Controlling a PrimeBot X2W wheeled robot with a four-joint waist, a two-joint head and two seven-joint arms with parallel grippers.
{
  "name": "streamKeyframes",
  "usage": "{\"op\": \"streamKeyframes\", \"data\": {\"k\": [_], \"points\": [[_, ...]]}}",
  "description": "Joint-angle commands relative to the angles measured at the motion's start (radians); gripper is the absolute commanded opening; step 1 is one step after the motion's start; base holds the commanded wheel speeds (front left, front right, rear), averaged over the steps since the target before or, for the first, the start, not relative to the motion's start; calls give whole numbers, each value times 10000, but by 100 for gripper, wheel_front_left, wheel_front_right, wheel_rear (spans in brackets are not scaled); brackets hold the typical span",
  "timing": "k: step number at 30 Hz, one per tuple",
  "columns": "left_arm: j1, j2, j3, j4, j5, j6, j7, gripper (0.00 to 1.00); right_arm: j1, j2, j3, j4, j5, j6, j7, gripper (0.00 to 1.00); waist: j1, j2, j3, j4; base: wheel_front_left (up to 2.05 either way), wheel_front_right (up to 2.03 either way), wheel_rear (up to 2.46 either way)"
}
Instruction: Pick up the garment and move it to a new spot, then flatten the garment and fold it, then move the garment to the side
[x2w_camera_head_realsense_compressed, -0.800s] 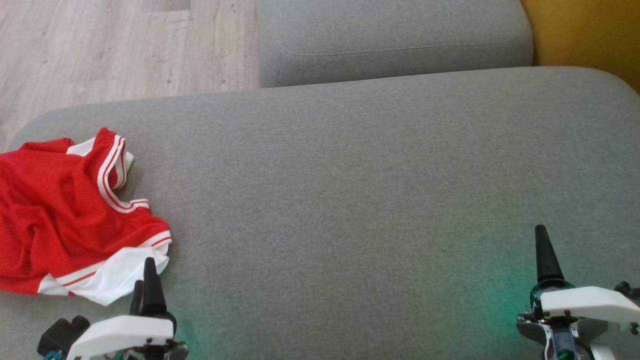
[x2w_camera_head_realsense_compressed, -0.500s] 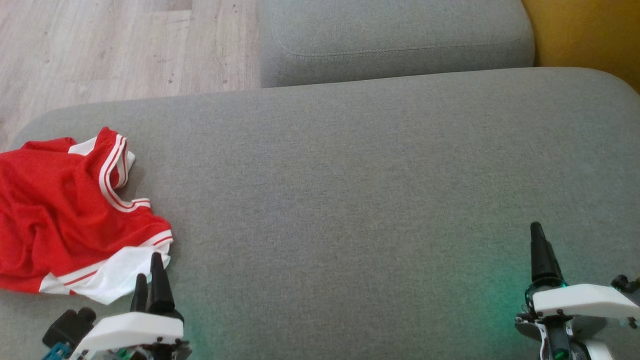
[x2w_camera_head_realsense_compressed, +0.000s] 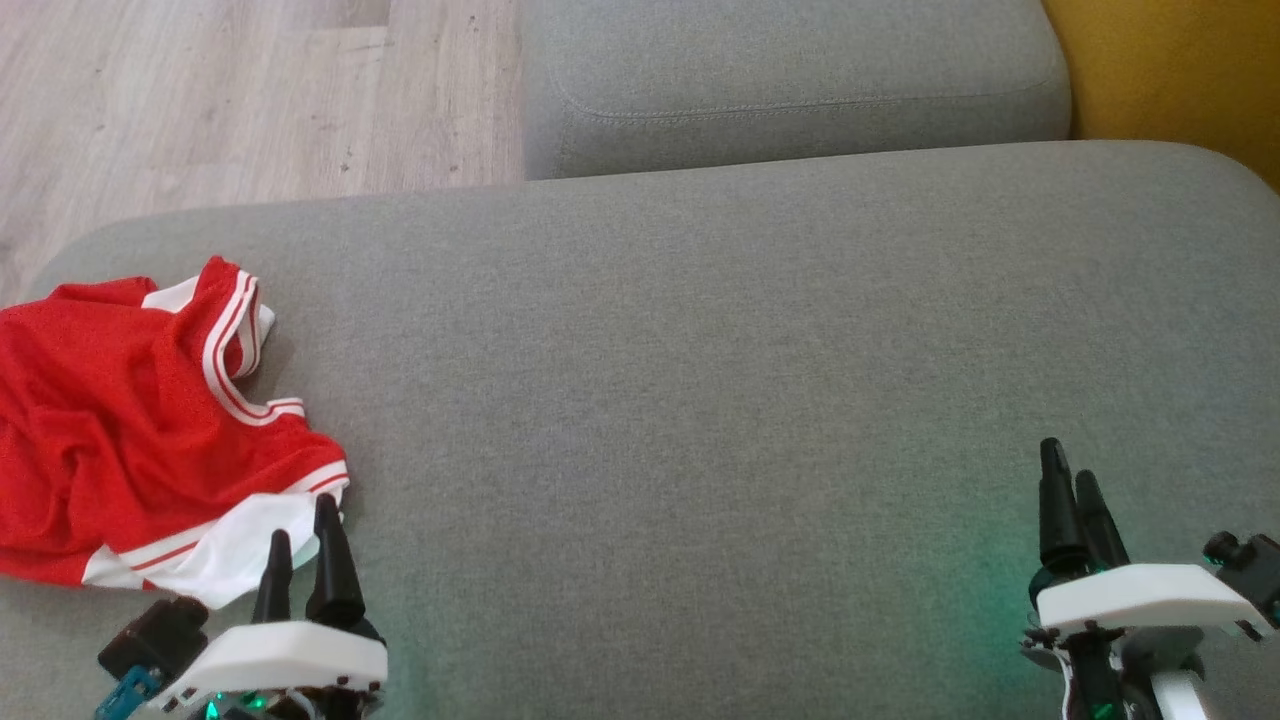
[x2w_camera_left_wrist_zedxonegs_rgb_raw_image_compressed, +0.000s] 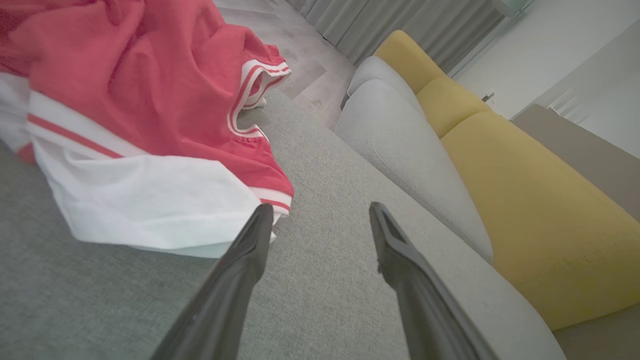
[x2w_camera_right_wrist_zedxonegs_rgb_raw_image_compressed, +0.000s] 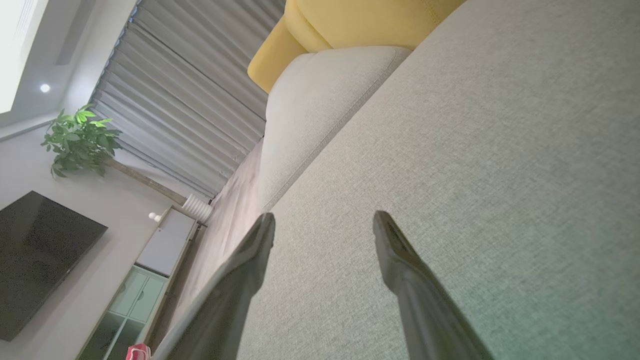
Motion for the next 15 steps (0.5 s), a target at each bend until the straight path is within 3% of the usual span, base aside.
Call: {"op": "streamKeyframes", "data": {"k": [1,15], "points": [[-259,202,81,-351,337,77,-158,100,-518,-59,172,-404,-324,41,-135,100,0,0,-7,1,0,0,0],[-265,386,-331,-342,2164,365,-596,100,-562,-67,392,-515,-2289,50,-395,100,0,0,-75,14,0,0,0]]}}
